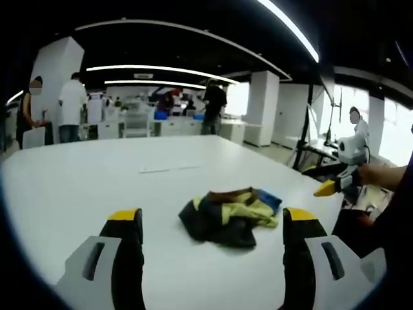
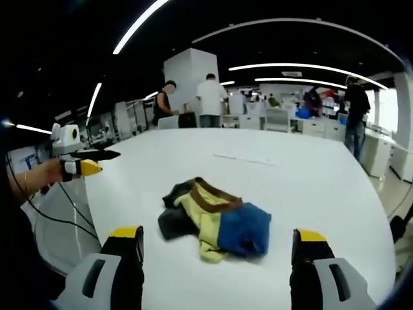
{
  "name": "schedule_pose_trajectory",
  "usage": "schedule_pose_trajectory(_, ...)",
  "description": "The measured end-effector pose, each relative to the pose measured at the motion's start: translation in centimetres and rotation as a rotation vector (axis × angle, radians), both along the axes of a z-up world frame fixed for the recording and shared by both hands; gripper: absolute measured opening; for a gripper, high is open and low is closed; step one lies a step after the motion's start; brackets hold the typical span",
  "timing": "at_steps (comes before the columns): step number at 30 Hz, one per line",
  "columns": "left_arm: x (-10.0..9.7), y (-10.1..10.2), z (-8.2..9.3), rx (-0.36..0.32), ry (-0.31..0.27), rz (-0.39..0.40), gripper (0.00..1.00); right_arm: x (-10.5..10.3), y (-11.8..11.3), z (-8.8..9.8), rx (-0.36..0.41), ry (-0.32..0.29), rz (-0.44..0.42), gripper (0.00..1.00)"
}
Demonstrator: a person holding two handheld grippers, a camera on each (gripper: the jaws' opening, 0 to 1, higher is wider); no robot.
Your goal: Fold the garment on the visible template until the final outline fits inside the template.
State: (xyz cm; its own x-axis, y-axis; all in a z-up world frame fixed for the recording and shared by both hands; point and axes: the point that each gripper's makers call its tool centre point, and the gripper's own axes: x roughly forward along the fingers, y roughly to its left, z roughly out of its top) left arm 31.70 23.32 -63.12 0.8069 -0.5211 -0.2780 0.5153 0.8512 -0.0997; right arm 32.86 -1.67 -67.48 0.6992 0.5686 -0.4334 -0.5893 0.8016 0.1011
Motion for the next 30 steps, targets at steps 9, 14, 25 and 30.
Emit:
schedule_pose_trajectory(9,0.6,-0.7,-1.7,0.035,0.039,-0.053,0.73,0.7,0.1,-0.6,-0.002,0.01,0.0,0.83)
schedule_pose_trajectory(14,1.2,-1.0,-2.6,0.055,0.052,-0.07,0.67,1.2,0.2,-1.2,-0.007,0.023,0.005,0.77)
schedule_pose_trajectory(25,3.8,-2.2,-4.5,0.089,0.059,-0.125,0.49,3.1,-0.3,-3.2,-0.086,0.04,0.026,0.52)
schedule_pose_trajectory(30,4.9,-3.0,-5.8,0.099,0.082,-0.139,0.45,3.9,0.0,-4.0,-0.095,0.049,0.042,0.44)
